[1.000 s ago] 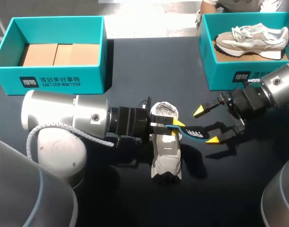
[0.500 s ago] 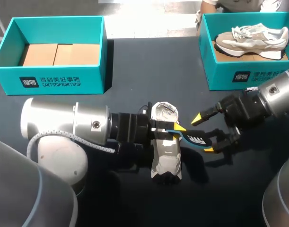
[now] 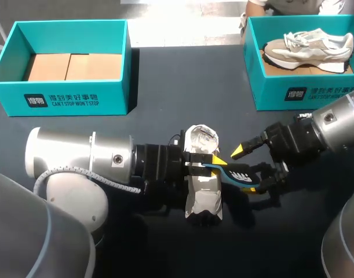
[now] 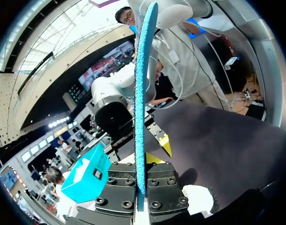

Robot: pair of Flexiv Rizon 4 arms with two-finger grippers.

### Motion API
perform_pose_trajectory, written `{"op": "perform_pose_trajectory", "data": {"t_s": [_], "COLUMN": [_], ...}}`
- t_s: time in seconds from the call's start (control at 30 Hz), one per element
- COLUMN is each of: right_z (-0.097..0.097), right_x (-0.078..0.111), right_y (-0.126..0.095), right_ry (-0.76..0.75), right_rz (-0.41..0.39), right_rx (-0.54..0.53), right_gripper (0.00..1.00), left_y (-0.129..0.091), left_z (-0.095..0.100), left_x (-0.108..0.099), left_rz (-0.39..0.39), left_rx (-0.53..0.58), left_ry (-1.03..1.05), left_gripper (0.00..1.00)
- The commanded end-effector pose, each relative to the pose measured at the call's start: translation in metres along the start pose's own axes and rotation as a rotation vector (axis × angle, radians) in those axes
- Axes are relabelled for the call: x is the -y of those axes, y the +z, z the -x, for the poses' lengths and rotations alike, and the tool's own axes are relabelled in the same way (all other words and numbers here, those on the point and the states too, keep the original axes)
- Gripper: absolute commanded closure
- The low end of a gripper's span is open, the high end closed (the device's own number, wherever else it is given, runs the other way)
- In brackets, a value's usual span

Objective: Take the shoe out of the shoebox, open the shoe tongue, remove and reinsert the insole, then place the shoe into the shoebox

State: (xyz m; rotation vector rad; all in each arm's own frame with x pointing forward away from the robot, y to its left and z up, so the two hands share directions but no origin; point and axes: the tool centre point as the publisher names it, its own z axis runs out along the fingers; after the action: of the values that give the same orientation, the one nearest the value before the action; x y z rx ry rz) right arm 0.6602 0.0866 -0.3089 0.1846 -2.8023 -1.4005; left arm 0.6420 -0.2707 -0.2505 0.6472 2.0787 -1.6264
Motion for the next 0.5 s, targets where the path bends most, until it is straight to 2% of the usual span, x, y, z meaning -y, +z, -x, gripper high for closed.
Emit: {"op": "perform_pose_trajectory", "data": {"t_s": [0.03,0.3,0.5], "right_z": [-0.002,0.0,0.001], "right_x": [-0.003,0.001,0.001], "right_y": [0.007,0.012,0.012], "right_ry": [0.013,0.044,0.049], "right_rz": [-0.013,-0.025,-0.018], "right_rx": [0.001,0.016,0.02], "right_gripper": [0.0,0.0,0.0], "left_y": [0.001,0.0,0.0], "left_z": [-0.007,-0.012,-0.017], "left_x": [-0.001,-0.01,-0.02], "left_rz": [0.005,0.014,-0.013], "left_rx": [0.005,0.003,0.008], "left_ry": [-0.005,0.009,0.017], "left_gripper": [1.0,1.0,1.0]}}
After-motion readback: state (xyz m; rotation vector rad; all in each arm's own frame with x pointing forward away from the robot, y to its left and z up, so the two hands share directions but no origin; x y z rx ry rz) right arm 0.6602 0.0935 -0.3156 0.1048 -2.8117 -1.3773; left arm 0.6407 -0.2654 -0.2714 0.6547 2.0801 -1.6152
